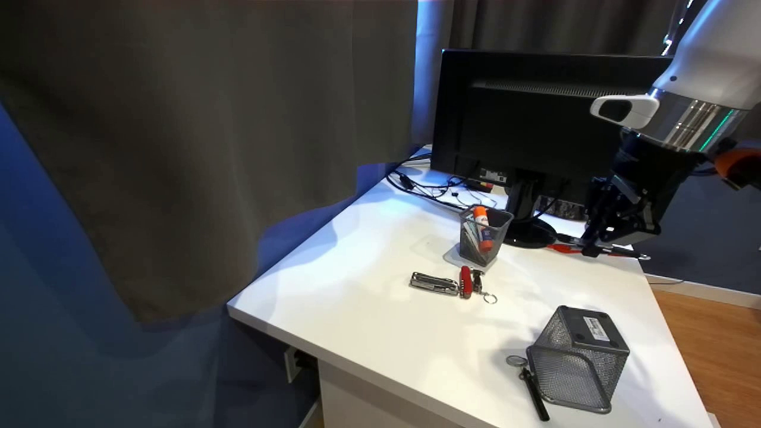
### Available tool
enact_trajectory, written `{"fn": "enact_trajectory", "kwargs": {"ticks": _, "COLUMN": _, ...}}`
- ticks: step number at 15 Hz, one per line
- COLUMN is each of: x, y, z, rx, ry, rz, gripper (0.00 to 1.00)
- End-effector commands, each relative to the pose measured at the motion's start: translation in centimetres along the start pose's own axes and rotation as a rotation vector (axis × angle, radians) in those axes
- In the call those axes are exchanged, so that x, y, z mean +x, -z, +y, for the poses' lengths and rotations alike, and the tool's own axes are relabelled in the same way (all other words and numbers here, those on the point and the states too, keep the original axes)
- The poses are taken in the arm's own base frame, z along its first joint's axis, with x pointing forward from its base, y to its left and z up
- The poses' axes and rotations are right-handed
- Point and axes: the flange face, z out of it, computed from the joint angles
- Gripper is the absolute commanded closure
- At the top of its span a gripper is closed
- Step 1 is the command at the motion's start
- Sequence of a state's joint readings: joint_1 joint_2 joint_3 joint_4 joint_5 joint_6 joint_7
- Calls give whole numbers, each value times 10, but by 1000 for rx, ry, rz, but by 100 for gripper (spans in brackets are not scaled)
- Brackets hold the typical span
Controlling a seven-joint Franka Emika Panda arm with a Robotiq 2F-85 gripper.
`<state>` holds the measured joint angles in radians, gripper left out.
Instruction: Pick up the red and black pen together and put them on the table, turn the gray pen holder the right way up
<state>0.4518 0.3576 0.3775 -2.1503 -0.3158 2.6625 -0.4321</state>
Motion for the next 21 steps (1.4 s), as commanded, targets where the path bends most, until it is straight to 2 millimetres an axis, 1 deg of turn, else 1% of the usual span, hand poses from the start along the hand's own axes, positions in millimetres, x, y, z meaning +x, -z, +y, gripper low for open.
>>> {"fn": "enact_trajectory", "kwargs": {"ticks": 1, "x": 0, "y": 0, "z": 0, "rx": 1, "ry": 0, "rz": 0, "gripper": 85}}
{"fn": "enact_trajectory", "kwargs": {"ticks": 2, "x": 0, "y": 0, "z": 0, "rx": 1, "ry": 0, "rz": 0, "gripper": 96}}
{"fn": "enact_trajectory", "kwargs": {"ticks": 3, "x": -1, "y": -1, "z": 4, "rx": -3, "ry": -12, "rz": -12, "gripper": 96}}
{"fn": "enact_trajectory", "kwargs": {"ticks": 5, "x": -17, "y": -12, "z": 24, "rx": -2, "ry": -82, "rz": -16, "gripper": 96}}
{"fn": "enact_trajectory", "kwargs": {"ticks": 9, "x": -63, "y": -33, "z": 75, "rx": -22, "ry": -199, "rz": -23, "gripper": 96}}
{"fn": "enact_trajectory", "kwargs": {"ticks": 11, "x": -82, "y": -49, "z": 96, "rx": -22, "ry": -267, "rz": -27, "gripper": 96}}
{"fn": "enact_trajectory", "kwargs": {"ticks": 12, "x": -89, "y": -61, "z": 103, "rx": -16, "ry": -293, "rz": -30, "gripper": 96}}
{"fn": "enact_trajectory", "kwargs": {"ticks": 13, "x": -94, "y": -70, "z": 109, "rx": -9, "ry": -317, "rz": -28, "gripper": 96}}
{"fn": "enact_trajectory", "kwargs": {"ticks": 15, "x": -97, "y": -92, "z": 112, "rx": 3, "ry": -355, "rz": -33, "gripper": 96}}
{"fn": "enact_trajectory", "kwargs": {"ticks": 18, "x": -97, "y": -120, "z": 110, "rx": 21, "ry": -412, "rz": -36, "gripper": 96}}
{"fn": "enact_trajectory", "kwargs": {"ticks": 21, "x": -98, "y": -139, "z": 107, "rx": 23, "ry": -459, "rz": -41, "gripper": 96}}
